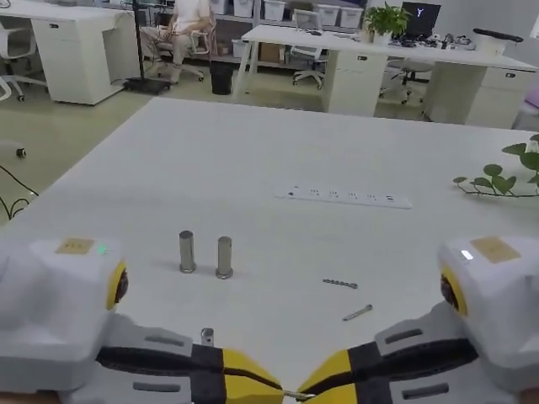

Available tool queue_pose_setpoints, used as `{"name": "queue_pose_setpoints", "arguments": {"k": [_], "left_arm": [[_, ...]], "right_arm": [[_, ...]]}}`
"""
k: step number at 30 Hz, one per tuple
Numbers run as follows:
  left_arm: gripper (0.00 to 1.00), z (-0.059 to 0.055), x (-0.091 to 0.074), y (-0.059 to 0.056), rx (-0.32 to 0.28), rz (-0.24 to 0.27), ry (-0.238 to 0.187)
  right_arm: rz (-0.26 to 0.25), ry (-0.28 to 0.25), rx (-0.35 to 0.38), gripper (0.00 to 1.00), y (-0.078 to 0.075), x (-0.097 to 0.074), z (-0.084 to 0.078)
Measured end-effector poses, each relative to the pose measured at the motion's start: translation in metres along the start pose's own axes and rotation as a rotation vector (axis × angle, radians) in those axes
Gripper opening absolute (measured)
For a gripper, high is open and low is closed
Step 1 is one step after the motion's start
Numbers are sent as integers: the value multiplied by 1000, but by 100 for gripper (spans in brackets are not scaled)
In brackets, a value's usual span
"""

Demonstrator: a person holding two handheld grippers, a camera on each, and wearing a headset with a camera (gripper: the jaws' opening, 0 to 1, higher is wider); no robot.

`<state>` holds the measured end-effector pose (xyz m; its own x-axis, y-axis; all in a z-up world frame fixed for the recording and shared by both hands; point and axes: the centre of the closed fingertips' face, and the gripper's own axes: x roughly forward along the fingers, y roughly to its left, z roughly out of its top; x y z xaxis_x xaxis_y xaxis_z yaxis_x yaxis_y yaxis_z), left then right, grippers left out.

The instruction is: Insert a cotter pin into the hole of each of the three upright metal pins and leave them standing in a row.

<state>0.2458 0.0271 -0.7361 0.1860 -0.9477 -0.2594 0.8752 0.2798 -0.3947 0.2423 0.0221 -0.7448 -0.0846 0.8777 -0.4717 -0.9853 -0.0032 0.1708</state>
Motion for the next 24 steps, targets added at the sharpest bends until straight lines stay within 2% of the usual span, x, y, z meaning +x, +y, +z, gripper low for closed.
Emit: {"name": "queue_pose_setpoints", "arguments": {"k": [2, 7, 10, 14, 16, 20, 24], "left_arm": [[0, 1, 1, 0, 11, -4, -9], [0, -2, 3, 0, 21, -8, 7], [0, -3, 3, 3, -14, 2, 14], [1, -5, 2, 3, 33, 7, 22], [1, -5, 0, 4, 44, 15, 19], [2, -2, -5, 12, 13, 50, -9], [4, 1, -11, 22, 35, 95, -32]], "right_arm": [[4, 9, 4, 4, 0, 0, -1], [13, 25, 10, 3, 1, 0, -4], [-3, 29, 3, 3, -1, 0, -3], [-5, 45, -15, 2, -1, 3, -4], [-6, 54, -23, 2, -2, 5, -3], [-22, 58, -32, 2, -7, 7, 0], [-39, 73, -37, 2, -14, 10, 3]]}}
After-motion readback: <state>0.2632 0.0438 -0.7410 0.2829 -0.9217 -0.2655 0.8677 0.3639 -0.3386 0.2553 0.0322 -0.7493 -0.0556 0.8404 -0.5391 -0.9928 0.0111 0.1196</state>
